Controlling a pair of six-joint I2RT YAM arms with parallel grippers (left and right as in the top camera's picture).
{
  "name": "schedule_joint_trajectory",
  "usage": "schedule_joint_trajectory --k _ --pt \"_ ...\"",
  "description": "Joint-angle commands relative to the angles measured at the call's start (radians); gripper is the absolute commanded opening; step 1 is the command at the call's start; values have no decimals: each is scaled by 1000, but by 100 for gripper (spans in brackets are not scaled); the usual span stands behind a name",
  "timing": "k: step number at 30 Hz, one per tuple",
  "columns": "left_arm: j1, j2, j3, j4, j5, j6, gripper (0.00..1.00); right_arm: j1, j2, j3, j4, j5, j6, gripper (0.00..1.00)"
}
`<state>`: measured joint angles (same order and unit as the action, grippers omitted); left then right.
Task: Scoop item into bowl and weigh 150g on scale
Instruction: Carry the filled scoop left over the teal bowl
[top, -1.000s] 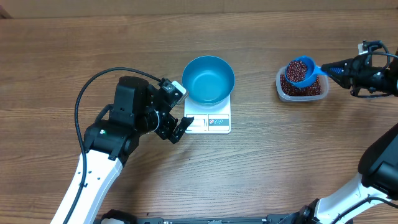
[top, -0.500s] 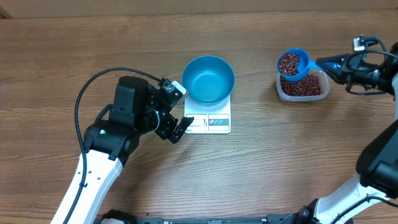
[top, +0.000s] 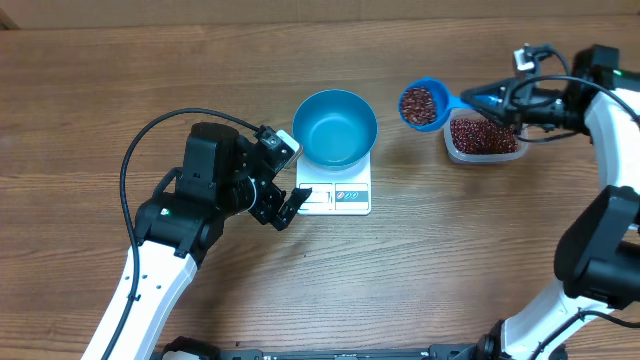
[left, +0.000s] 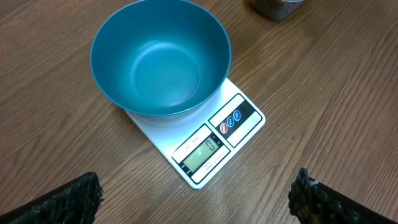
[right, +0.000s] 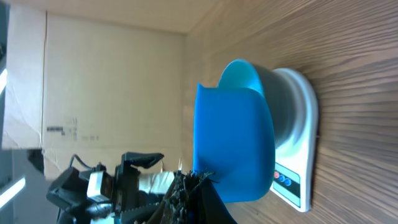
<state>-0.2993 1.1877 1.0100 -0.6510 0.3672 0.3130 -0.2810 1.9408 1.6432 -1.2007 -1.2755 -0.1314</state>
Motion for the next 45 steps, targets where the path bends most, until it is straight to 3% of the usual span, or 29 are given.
schedule_joint_trajectory --k 1,23,32,45 --pt "5 2 26 1 15 -14 100 54 -1 60 2 -50 0 4" --pt "5 2 26 1 15 -14 100 429 -1 111 254 353 82 4" --pt "5 2 26 1 15 -14 99 498 -1 111 319 591 82 4" --pt "5 2 26 1 15 -14 100 566 -1 111 392 737 17 4"
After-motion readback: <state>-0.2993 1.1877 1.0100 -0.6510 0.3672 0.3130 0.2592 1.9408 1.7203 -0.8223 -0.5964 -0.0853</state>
